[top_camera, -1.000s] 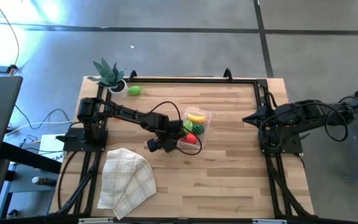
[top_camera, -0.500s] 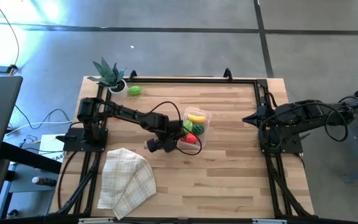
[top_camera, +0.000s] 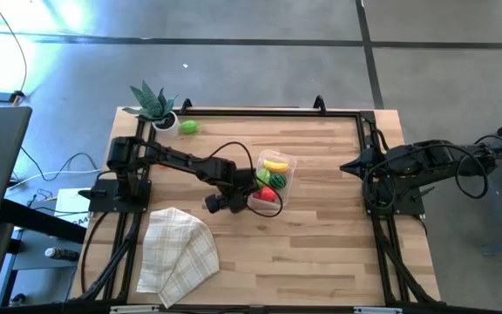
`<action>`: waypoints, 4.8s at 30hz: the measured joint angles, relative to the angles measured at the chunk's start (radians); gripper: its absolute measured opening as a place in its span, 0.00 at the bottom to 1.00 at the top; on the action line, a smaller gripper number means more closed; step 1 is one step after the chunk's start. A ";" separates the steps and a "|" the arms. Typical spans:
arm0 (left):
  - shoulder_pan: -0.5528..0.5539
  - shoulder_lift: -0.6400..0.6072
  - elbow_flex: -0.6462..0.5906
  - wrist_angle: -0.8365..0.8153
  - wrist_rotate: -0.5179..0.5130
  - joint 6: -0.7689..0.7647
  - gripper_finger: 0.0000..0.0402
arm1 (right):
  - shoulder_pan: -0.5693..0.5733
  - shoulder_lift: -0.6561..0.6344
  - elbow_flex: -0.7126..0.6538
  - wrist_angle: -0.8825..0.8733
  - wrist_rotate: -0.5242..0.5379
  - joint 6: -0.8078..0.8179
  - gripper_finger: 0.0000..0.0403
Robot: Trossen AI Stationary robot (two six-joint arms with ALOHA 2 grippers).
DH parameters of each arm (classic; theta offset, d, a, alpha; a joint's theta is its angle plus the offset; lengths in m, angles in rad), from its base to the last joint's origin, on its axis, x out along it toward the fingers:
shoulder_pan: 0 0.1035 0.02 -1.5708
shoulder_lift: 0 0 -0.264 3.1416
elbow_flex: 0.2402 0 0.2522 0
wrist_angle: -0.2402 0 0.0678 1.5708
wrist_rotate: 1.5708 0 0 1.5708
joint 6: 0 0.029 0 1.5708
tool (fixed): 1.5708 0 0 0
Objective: Pick and placing Produce into tupperware
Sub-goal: Put the lemon into the transparent bin, then put the pumpkin into the transparent bin
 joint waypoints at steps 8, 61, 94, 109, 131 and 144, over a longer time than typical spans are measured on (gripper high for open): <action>0.000 -0.126 0.000 -0.090 -0.085 -0.002 0.49 | 0.000 0.000 0.000 0.000 0.000 0.000 0.03; 0.087 0.300 0.716 -0.377 -0.092 0.162 0.51 | 0.000 0.000 0.000 0.000 0.000 0.000 0.03; 0.099 0.314 0.686 -0.352 -0.091 0.198 0.51 | 0.000 0.000 0.000 0.000 0.000 0.000 0.03; 0.099 0.314 0.686 -0.351 -0.101 0.180 0.51 | 0.000 0.000 0.000 0.000 0.000 0.000 0.03; 0.099 0.314 0.686 -0.335 -0.127 0.155 0.62 | 0.000 0.000 0.000 0.000 0.000 0.000 0.03; 0.090 0.313 0.845 -0.467 -0.277 0.130 0.55 | 0.000 0.000 0.000 0.000 0.000 0.000 0.03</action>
